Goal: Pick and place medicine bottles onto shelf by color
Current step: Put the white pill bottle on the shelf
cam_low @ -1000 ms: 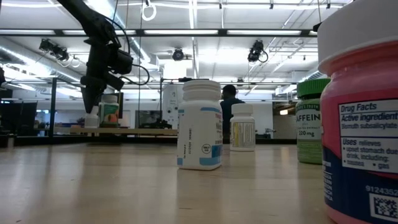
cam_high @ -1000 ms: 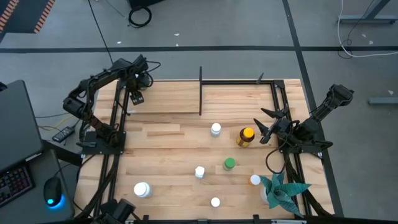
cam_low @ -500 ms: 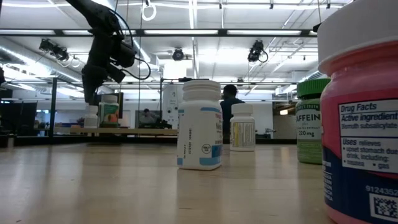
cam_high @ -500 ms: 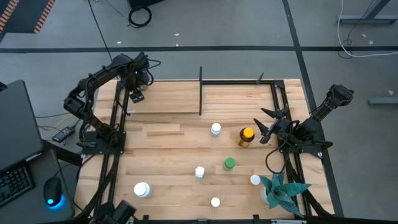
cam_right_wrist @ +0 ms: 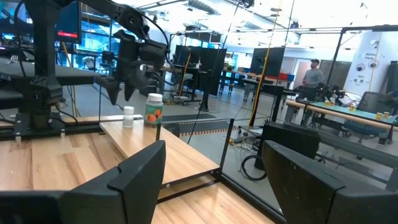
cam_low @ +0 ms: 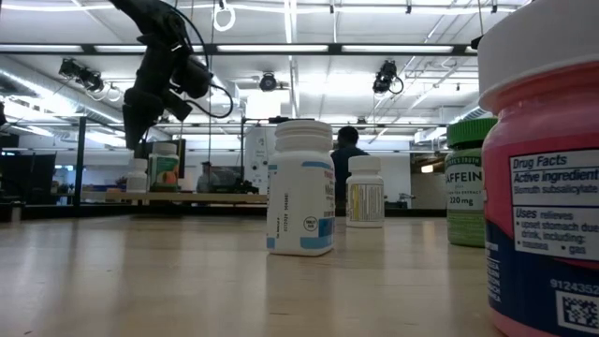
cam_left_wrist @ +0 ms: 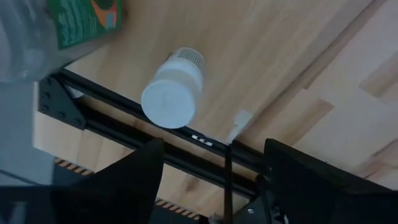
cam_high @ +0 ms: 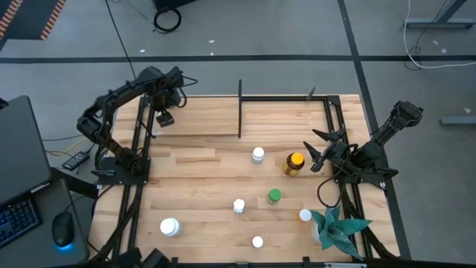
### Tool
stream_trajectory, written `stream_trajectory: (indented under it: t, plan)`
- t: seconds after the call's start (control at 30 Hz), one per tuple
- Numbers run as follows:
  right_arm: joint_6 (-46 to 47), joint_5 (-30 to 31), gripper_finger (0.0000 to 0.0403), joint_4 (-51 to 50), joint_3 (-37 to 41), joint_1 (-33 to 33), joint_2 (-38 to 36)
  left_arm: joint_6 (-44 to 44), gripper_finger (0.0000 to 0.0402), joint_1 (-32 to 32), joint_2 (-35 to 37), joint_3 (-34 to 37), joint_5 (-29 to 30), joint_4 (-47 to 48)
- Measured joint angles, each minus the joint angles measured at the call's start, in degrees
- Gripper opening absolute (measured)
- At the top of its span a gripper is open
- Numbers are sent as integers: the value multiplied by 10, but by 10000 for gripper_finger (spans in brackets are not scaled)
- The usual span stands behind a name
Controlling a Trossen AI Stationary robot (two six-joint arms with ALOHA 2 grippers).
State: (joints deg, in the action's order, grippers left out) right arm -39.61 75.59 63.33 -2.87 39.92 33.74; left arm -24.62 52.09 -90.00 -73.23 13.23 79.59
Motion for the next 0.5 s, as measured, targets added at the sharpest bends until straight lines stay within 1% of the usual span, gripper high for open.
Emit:
stream_trajectory:
  t: [0.23, 0.37, 0.5]
  plan:
    - [12, 0, 275, 0, 0, -11, 0, 1, 284, -26, 0, 0, 65, 17]
    - [19, 0, 275, -5, 0, -17, 0, 16, 283, -29, 0, -17, 67, 40]
    - [20, 0, 275, -5, 0, -18, 0, 45, 282, -30, 0, -58, 65, 65]
